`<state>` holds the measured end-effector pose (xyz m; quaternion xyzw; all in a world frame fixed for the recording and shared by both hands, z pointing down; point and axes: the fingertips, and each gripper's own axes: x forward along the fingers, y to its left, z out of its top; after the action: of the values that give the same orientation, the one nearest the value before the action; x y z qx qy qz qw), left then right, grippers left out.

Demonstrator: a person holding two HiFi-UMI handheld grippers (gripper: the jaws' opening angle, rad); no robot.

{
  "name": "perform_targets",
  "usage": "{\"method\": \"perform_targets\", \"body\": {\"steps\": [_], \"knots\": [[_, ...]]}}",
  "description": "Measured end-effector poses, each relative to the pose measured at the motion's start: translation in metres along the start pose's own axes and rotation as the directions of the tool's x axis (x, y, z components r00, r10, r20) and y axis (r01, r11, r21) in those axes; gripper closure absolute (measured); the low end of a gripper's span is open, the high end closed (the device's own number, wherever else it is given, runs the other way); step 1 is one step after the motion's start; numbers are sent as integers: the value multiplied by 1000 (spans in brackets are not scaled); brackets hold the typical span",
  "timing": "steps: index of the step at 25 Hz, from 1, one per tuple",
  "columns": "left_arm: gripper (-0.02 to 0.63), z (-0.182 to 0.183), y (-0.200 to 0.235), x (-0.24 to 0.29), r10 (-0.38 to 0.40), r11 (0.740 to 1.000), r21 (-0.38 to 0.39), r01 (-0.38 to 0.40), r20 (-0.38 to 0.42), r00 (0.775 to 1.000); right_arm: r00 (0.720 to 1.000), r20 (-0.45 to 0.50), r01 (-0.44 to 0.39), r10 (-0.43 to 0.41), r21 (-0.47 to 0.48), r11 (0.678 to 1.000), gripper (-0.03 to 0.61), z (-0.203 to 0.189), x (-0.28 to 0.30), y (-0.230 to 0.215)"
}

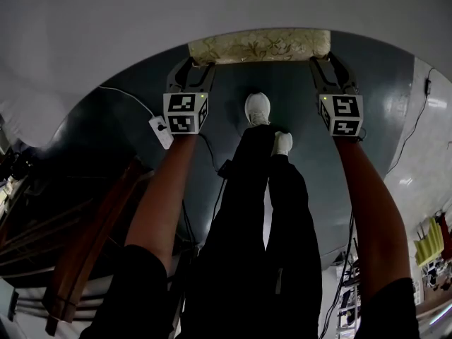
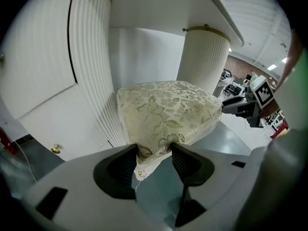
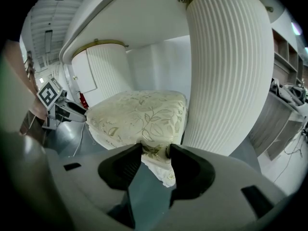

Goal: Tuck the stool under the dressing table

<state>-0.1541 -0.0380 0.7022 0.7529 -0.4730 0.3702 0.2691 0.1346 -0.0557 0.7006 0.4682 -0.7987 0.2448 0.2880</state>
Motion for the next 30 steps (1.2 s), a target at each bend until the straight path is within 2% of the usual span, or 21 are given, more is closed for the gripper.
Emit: {"method": "perform_targets", "body": {"steps": [2,5,8,11,15,18,21,24,26,30], "knots": [[379,-4,-4,-3,26,1000,12,-27,24,999,1000,-10,-7,7,-24,1000,378,-4,-4,-3],[381,-18,-16,-9,47,998,-36,-45,47,998,1000,-1,-1,1,-10,1000,379,-10,-13,-5],[380,-11,-36,-38,39,997,-77,-30,117,992,999,27,-18,17,26,999,379,-8,-37,7],[380,15,-67,-93,13,997,-75,2,196,981,997,55,-54,52,43,998,379,4,-81,36],[380,50,-110,-148,4,991,-132,35,288,958,991,111,-89,82,64,994,379,33,-136,64],[380,61,-143,-195,-27,988,-139,74,317,948,983,163,-97,81,94,991,379,61,-190,81],[380,67,-164,-253,-33,984,-152,89,337,941,972,212,-120,102,72,990,379,95,-245,101],[380,88,-176,-315,23,980,-189,59,401,916,944,295,-167,151,29,986,379,135,-300,118],[385,100,-184,-366,50,974,-220,54,441,896,926,338,-200,168,60,978,379,142,-344,138],[387,118,-202,-446,31,971,-221,92,496,868,917,366,-216,162,111,970,379,152,-417,175]]}}
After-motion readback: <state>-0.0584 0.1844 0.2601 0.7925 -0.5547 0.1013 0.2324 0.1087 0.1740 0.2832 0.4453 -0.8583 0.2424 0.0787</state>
